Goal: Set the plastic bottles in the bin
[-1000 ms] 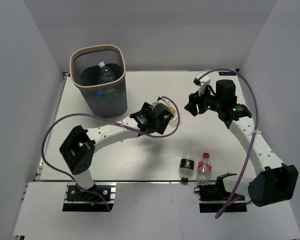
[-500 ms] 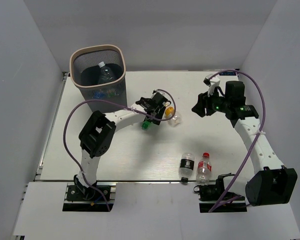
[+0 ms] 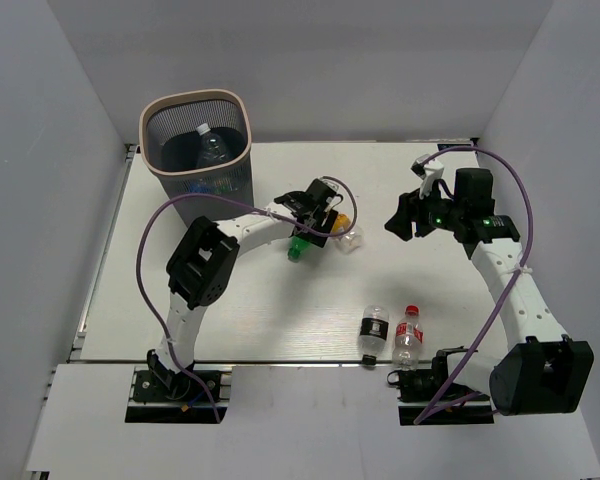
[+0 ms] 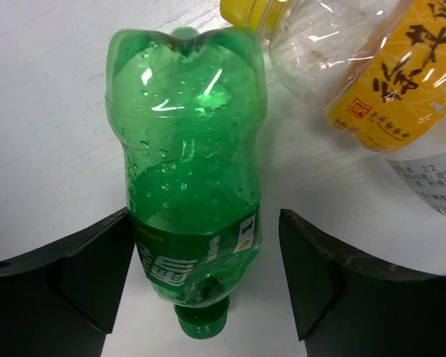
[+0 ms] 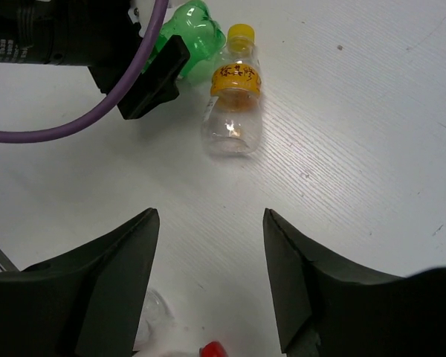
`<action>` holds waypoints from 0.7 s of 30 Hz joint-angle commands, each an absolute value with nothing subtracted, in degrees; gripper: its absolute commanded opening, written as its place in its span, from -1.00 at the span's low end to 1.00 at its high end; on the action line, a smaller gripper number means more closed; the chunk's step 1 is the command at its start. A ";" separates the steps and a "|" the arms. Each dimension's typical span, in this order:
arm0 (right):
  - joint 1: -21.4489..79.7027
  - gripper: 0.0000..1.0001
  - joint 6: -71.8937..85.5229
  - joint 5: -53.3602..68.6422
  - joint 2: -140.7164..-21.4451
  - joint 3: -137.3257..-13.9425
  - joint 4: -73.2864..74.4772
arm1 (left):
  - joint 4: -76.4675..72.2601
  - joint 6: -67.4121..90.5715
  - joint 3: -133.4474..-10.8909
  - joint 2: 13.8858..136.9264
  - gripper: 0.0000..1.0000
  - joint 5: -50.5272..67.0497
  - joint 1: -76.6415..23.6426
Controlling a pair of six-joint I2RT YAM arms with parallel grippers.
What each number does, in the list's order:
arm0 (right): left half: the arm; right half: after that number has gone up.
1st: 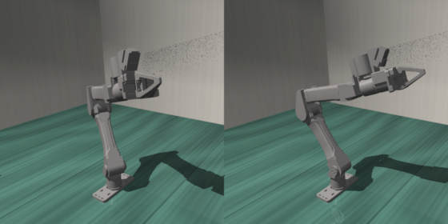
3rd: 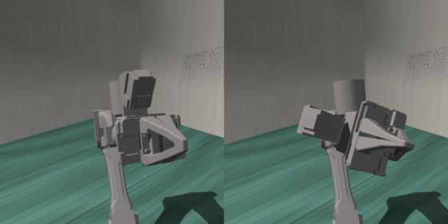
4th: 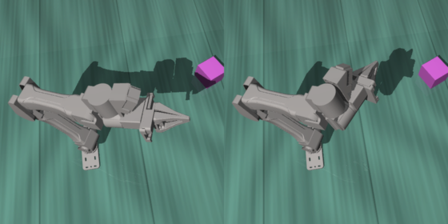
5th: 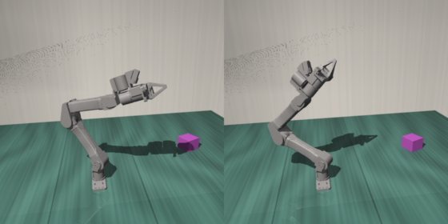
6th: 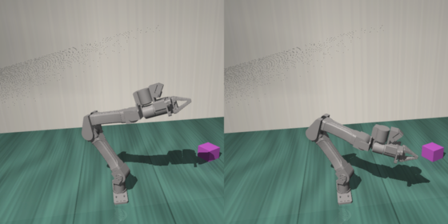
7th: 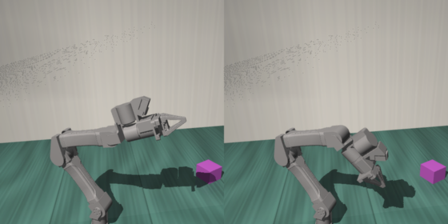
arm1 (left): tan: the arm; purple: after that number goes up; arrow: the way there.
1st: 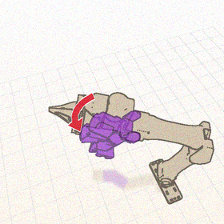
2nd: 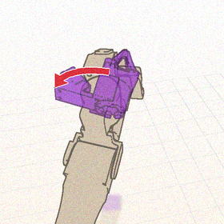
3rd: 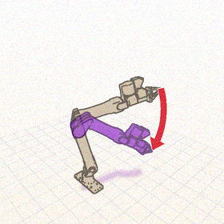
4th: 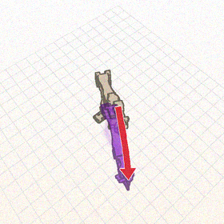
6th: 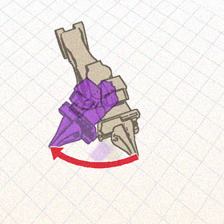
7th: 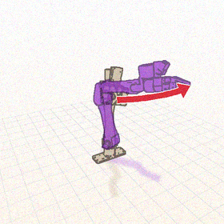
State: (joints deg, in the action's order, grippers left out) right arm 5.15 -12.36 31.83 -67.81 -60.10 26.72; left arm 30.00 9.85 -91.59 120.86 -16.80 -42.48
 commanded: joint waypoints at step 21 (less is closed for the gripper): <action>4.83 -0.12 -16.70 40.52 -69.07 -56.43 25.76 | 25.57 8.00 -92.27 93.09 -0.70 -10.19 -41.57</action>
State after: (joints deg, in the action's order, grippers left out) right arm 4.93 -15.99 38.09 -68.10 -57.19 27.09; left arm 28.38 8.82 -88.14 102.50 -11.18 -41.39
